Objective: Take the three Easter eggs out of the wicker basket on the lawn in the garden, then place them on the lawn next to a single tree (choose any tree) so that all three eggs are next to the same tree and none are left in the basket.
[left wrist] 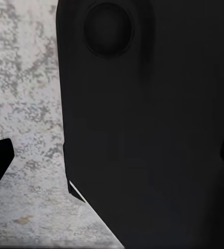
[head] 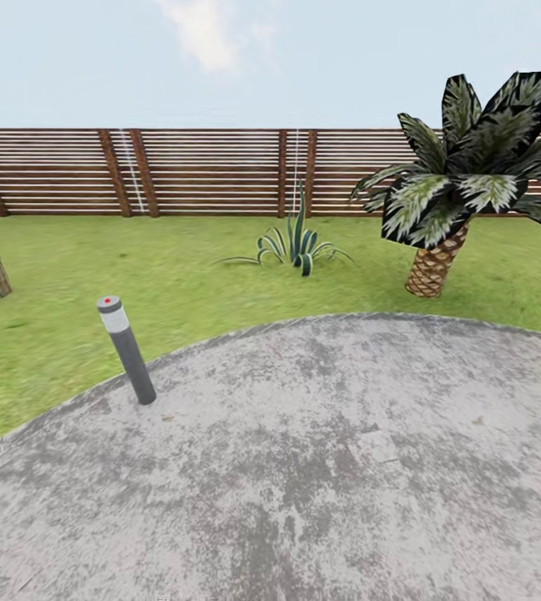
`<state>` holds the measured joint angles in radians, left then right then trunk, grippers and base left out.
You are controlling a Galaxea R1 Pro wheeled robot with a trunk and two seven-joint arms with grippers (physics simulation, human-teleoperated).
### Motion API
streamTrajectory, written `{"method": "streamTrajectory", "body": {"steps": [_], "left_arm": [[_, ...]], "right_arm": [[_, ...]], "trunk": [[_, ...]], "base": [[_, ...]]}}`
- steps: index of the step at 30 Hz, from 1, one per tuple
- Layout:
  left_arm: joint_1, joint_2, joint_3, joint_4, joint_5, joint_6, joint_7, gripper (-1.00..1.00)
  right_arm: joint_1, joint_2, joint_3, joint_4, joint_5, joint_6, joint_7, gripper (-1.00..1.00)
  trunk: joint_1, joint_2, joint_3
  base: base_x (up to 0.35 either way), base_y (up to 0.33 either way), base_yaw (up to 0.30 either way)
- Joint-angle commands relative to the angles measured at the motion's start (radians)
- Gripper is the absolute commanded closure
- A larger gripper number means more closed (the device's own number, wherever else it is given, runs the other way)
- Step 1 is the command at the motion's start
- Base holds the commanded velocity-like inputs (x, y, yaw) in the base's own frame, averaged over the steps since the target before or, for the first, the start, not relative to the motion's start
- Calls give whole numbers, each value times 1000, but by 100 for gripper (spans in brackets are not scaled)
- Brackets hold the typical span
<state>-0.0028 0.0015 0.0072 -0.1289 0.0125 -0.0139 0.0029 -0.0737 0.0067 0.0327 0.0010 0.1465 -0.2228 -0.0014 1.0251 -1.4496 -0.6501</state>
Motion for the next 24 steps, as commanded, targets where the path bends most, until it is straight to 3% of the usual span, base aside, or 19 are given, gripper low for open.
{"method": "streamTrajectory", "body": {"steps": [1,24], "left_arm": [[0,0,1,0,1,-1,0,-100],[0,0,1,0,1,-1,1,-100]], "right_arm": [[-1,0,3,1,3,-3,0,-100],[0,-1,3,1,4,-3,0,-100]], "trunk": [[0,0,-2],[0,0,-18]], "base": [[0,0,194],[0,0,229]]}}
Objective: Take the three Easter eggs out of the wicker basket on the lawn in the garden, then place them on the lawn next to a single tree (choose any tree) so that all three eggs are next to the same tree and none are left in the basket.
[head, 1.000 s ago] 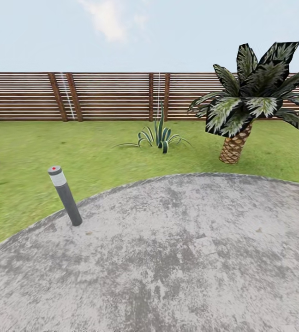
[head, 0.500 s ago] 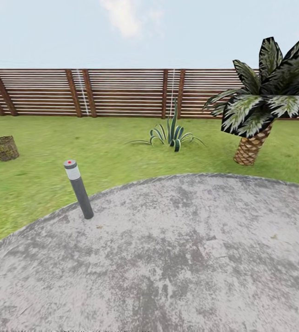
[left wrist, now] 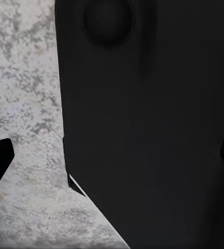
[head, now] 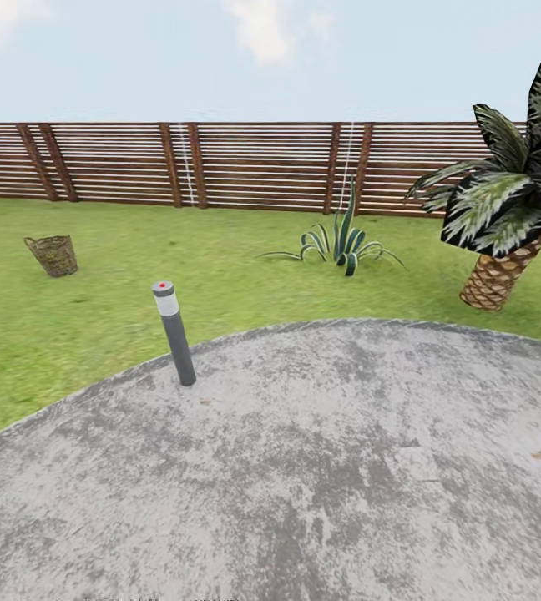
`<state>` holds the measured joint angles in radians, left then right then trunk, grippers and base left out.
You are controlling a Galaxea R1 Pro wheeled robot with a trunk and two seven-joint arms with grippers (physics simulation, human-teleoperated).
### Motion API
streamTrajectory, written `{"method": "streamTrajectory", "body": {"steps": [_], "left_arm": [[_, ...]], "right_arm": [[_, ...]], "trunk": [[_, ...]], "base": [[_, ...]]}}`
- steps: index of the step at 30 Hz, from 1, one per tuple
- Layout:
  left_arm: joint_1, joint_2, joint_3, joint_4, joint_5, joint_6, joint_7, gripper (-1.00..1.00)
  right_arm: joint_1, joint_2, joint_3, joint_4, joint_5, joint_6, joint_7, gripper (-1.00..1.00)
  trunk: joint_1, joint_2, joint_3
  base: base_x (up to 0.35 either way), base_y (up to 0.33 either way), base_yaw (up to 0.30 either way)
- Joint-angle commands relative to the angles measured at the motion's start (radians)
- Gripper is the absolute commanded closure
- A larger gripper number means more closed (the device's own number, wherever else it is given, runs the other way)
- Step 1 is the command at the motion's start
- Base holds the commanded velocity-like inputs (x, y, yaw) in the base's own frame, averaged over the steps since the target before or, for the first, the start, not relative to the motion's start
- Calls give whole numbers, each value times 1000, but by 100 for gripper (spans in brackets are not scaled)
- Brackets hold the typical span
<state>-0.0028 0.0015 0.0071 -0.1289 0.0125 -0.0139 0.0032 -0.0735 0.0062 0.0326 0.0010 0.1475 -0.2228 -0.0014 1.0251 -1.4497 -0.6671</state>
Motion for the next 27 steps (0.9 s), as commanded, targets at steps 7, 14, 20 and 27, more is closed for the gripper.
{"method": "streamTrajectory", "body": {"steps": [7,14,20,27], "left_arm": [[0,0,1,0,1,-1,0,-100],[0,0,1,0,1,-1,0,-100],[0,-2,-1,0,1,-1,1,-100],[0,-3,-1,0,1,-1,1,-100]], "right_arm": [[0,0,3,1,3,-3,0,-100],[0,0,3,1,3,-3,0,-100],[-1,-1,3,1,3,-3,0,-100],[-1,-2,3,1,3,-3,0,-100]], "trunk": [[0,0,-1],[0,0,-1],[0,0,-1],[0,0,-1]], "base": [[0,0,282],[0,0,282],[12,0,172],[221,0,13]]}}
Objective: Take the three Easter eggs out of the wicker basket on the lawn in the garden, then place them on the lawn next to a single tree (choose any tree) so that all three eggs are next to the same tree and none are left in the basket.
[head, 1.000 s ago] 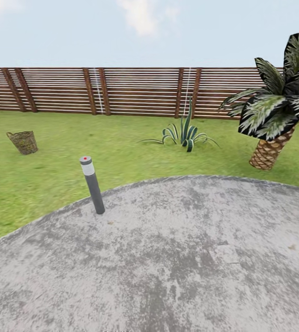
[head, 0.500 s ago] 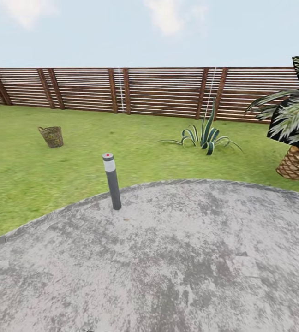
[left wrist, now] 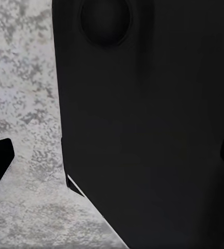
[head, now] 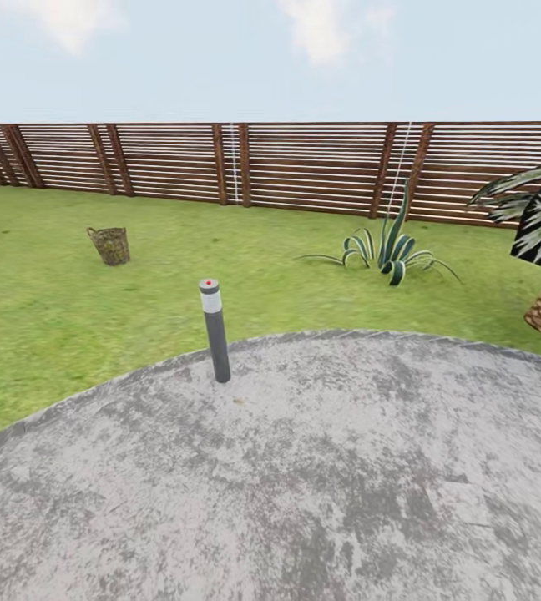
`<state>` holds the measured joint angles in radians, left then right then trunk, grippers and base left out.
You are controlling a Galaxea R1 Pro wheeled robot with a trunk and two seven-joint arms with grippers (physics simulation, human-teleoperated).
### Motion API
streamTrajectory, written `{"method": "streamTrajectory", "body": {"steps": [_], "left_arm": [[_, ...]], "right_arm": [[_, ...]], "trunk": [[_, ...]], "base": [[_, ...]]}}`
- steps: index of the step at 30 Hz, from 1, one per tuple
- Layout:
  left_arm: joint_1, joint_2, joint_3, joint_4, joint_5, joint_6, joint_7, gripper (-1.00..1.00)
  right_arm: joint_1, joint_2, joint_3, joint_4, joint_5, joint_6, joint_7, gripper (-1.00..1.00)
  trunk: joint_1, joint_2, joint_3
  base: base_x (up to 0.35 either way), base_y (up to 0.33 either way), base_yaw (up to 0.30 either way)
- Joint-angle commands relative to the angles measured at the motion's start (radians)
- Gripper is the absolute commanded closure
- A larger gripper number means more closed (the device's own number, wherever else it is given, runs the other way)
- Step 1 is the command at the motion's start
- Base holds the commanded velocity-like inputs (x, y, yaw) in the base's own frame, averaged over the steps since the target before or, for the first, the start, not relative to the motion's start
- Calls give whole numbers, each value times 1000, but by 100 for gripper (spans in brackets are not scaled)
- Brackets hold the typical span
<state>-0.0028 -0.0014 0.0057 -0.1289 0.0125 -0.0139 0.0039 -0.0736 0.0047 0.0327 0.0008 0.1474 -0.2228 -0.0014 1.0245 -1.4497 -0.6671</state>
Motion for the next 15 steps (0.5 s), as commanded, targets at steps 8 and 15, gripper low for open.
{"method": "streamTrajectory", "body": {"steps": [8,15], "left_arm": [[0,0,0,0,1,-1,0,-100],[0,0,0,0,1,-1,0,-100]], "right_arm": [[0,1,3,1,3,-3,0,-100],[-1,1,3,1,4,-3,0,-100]], "trunk": [[1,0,-1],[1,0,-1]], "base": [[334,0,38],[339,0,256]]}}
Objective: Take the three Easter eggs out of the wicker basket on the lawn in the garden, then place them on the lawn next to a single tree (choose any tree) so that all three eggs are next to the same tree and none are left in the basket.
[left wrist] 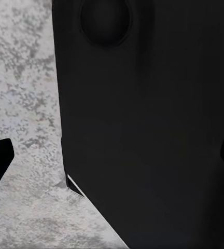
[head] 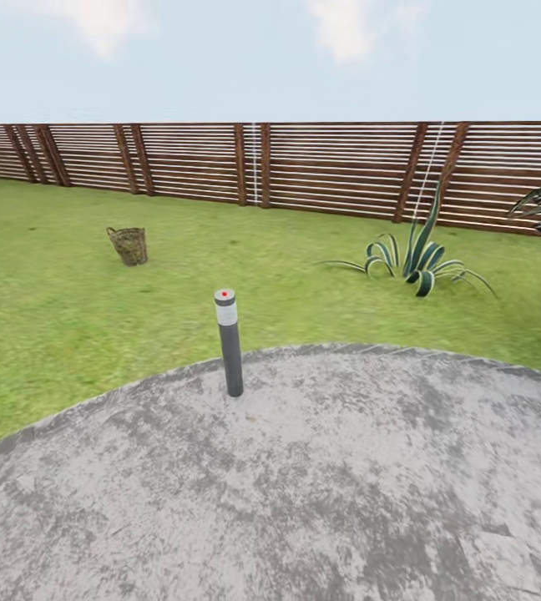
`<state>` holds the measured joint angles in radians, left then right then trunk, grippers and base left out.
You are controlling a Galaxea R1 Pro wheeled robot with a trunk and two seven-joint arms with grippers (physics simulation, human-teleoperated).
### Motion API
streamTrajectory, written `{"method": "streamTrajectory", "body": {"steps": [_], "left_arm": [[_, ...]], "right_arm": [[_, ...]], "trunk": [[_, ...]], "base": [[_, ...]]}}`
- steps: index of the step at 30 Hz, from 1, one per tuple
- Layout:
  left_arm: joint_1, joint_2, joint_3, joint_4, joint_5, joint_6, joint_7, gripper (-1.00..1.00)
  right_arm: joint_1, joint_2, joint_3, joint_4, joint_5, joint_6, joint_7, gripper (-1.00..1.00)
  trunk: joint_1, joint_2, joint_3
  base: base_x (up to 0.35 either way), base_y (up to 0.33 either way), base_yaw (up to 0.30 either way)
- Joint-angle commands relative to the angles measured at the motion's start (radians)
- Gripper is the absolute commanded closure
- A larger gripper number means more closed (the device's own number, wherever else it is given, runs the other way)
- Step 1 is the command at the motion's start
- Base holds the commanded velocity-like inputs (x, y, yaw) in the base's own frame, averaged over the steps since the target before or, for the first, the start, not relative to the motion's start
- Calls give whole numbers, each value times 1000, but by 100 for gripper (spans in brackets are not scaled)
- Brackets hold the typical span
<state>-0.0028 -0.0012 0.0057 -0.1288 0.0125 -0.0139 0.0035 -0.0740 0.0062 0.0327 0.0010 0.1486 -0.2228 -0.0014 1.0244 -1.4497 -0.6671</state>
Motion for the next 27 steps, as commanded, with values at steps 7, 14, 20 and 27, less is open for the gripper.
{"method": "streamTrajectory", "body": {"steps": [7,14,20,27], "left_arm": [[0,0,0,0,1,-1,0,-100],[-1,1,0,0,1,-1,0,-100],[0,3,0,0,1,-1,0,-100],[0,3,1,0,1,-1,0,-100]], "right_arm": [[0,0,3,1,3,-3,0,-100],[0,0,3,1,3,-3,0,-100],[0,0,3,1,2,-3,0,-100],[0,0,3,1,2,-3,0,-100]], "trunk": [[1,0,-1],[1,0,-1],[1,0,-1],[1,0,-1]], "base": [[339,0,292],[339,0,292],[197,0,293],[11,0,293]]}}
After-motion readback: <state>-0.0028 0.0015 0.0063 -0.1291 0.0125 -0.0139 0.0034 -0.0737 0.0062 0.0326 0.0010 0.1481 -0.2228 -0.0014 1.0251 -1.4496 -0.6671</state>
